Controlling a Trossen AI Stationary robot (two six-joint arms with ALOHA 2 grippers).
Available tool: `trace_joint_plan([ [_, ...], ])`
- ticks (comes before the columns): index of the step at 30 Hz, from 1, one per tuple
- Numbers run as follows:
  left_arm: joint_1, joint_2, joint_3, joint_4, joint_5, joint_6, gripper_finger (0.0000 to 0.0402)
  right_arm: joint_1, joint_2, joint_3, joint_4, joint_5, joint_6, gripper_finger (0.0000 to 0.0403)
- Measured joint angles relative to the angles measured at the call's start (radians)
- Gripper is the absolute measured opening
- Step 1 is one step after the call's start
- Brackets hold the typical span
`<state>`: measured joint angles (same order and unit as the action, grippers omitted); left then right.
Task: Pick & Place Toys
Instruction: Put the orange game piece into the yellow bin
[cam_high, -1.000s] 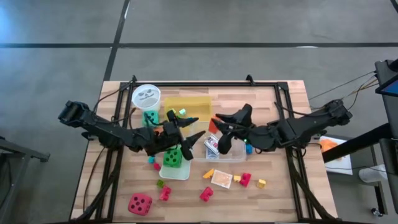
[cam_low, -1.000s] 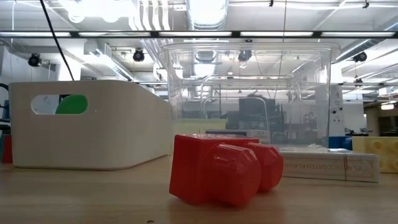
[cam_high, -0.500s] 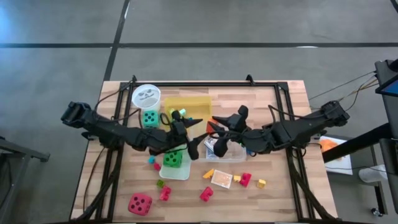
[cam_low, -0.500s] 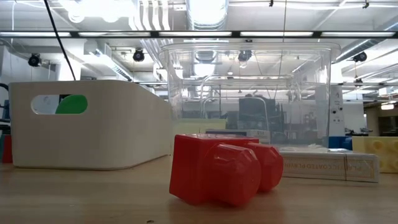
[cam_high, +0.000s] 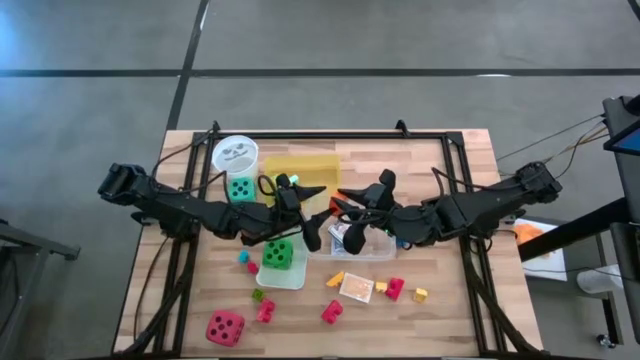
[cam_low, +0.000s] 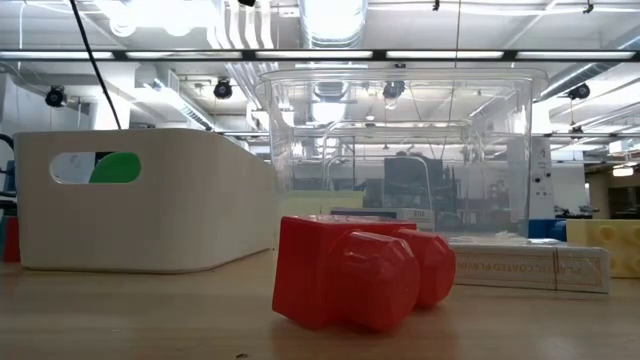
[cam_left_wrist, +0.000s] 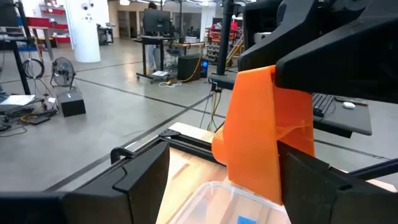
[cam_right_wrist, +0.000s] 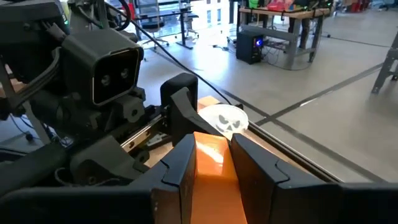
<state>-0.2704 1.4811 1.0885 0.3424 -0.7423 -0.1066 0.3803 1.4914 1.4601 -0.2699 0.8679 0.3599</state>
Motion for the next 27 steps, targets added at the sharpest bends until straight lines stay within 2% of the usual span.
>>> trace_joint_plan([
  [5,0.009,0.000,0.000,-0.002,0.035,-0.007,0.0205,-0.001,0.000,-0.002,0.014,-0.008,-0.019,0.0089],
  [12,0.026,0.000,0.002,0.004,0.134,-0.010,0.0074,0.000,0.000,-0.002,0.018,-0.006,-0.024,0.0089],
  [15,0.029,0.000,0.002,0.002,0.145,-0.005,0.0020,0.000,-0.001,-0.002,0.026,-0.003,-0.019,0.0089],
  [19,0.030,0.001,0.000,-0.008,0.173,-0.001,0.0004,0.001,-0.001,-0.002,0.029,-0.032,-0.021,0.0088],
  [27,0.029,0.001,0.000,-0.012,0.167,0.002,0.0001,0.001,-0.002,-0.002,0.021,-0.057,-0.027,0.0088],
])
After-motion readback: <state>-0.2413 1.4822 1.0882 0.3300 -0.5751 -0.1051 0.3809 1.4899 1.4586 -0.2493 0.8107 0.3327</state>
